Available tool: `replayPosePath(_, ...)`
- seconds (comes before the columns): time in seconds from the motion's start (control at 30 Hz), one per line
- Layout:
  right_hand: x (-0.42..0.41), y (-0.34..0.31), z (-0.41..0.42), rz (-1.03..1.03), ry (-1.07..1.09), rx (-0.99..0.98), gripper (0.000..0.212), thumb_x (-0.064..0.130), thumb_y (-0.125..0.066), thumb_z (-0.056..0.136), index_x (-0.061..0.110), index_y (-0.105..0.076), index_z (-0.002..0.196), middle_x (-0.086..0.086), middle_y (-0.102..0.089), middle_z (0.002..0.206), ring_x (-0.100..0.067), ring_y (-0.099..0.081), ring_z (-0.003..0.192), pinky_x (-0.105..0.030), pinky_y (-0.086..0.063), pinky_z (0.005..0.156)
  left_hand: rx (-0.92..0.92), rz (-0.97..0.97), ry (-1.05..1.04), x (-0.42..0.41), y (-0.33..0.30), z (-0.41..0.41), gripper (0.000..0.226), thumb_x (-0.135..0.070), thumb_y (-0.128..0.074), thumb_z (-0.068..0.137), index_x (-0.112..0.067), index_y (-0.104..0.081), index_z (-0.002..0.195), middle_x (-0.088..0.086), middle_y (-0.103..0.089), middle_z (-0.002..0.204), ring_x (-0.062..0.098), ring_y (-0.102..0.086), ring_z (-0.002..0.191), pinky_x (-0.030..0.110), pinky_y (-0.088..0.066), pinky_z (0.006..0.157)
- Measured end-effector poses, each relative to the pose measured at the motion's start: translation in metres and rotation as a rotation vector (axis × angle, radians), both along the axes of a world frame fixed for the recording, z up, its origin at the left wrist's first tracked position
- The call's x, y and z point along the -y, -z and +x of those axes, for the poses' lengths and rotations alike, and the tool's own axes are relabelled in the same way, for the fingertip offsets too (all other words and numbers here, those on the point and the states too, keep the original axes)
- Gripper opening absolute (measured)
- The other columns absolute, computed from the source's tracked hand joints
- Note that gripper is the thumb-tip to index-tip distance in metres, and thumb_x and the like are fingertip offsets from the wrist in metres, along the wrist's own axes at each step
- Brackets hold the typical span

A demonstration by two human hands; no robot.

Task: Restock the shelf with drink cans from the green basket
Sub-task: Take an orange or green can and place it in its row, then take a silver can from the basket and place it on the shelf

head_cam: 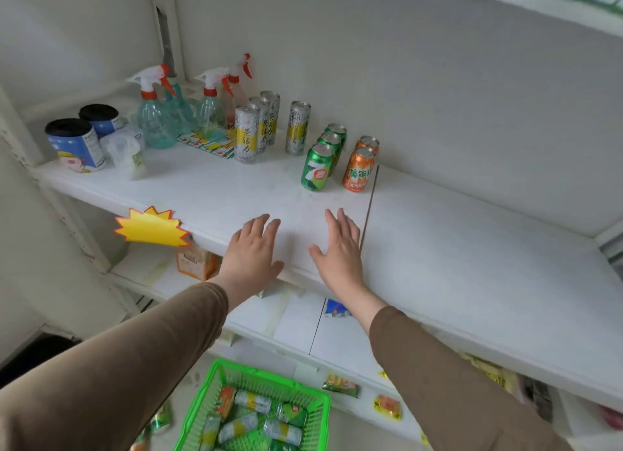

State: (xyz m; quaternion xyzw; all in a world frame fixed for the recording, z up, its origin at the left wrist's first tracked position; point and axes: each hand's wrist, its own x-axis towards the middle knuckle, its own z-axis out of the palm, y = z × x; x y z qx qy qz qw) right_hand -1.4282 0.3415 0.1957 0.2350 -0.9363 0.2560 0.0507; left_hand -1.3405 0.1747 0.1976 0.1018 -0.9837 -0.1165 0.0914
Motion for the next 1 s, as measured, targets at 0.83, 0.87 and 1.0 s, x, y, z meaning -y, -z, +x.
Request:
replayPosePath(0.83,-0.075,0.391,0.208,0.268,-0.167,0.401,0.061,0.023,-0.063,0.095,0.015,-0.038,0.15,-0.005,-0.032,0.159,-0.027,-0.027,0.146,-0.04,-0.024,0.122,0.491,0.097,-0.103,-0.048,0.388,0.248,0.09,-0.044,-0.061,0.086,-0.02,-0.009,0.156,0.008,-0.012,0.162,0.028,-0.01,0.148,0.042,-0.013,0.119)
replayPosePath(0.87,-0.077,0.412,0.211,0.281,-0.165,0.428,0.06,0.022,-0.063,0.095,0.014,-0.04,0.149,-0.006,-0.035,0.158,-0.028,-0.029,0.144,-0.039,-0.024,0.121,0.527,0.098,-0.111,-0.05,0.41,0.251,0.09,-0.045,-0.059,0.088,-0.02,-0.006,0.156,0.007,-0.01,0.163,0.028,-0.009,0.149,0.042,-0.013,0.12)
replayPosePath(1.0,-0.079,0.499,0.217,0.339,-0.208,0.53,0.058,0.02,-0.065,0.093,0.013,-0.043,0.146,-0.007,-0.047,0.147,-0.028,-0.039,0.136,-0.04,-0.031,0.115,0.634,0.119,-0.121,-0.054,0.49,0.258,0.09,-0.047,-0.055,0.091,-0.02,-0.001,0.157,0.007,-0.006,0.164,0.029,-0.007,0.15,0.043,-0.01,0.121)
